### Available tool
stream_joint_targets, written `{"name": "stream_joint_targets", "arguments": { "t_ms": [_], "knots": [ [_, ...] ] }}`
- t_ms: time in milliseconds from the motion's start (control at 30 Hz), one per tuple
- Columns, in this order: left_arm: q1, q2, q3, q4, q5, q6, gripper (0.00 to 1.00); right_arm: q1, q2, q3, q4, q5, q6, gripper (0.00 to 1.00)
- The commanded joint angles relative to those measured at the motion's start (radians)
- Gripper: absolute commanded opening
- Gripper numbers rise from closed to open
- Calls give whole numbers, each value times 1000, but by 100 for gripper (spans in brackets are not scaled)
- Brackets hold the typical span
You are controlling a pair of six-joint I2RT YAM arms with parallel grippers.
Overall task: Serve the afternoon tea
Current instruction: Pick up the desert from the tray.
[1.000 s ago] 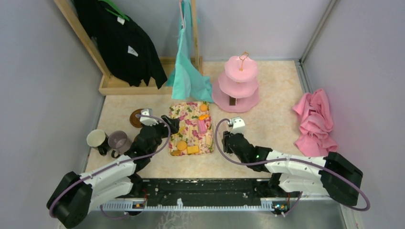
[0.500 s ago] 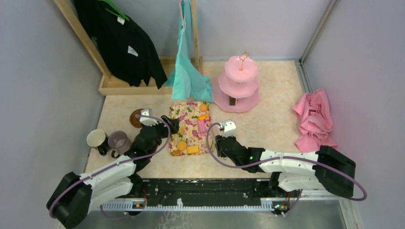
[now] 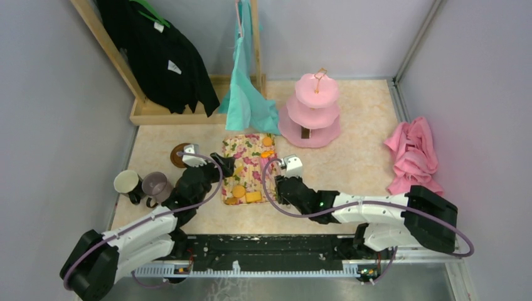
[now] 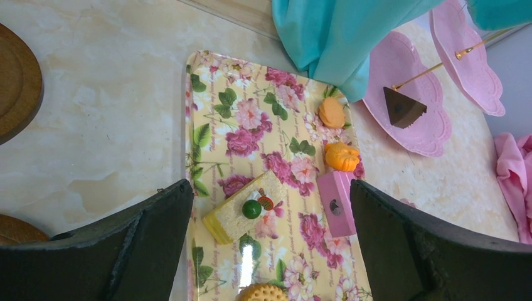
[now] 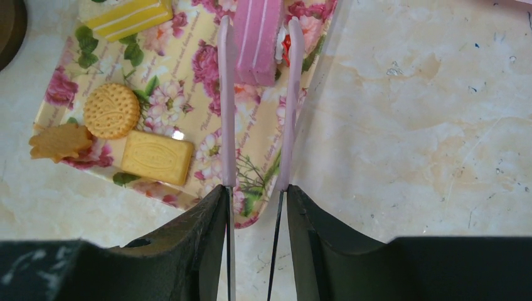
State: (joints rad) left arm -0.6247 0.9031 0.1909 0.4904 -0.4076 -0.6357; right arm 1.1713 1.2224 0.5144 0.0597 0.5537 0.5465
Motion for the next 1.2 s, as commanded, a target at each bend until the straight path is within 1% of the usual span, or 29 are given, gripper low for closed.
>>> {"name": "stream_joint_targets", "arguments": {
  "t_ms": [0,467,1167],
  "knots": [
    [10,-21,-14,5,-5,-5,99,13,23,69,27,19,27,39],
    [18,-41,-27,3,6,-8,99,13,103,129,22,15,59,40],
    [43,-69,-45,-6,33,-6,99,13,183,172,-1,15,84,42]
  ]
}}
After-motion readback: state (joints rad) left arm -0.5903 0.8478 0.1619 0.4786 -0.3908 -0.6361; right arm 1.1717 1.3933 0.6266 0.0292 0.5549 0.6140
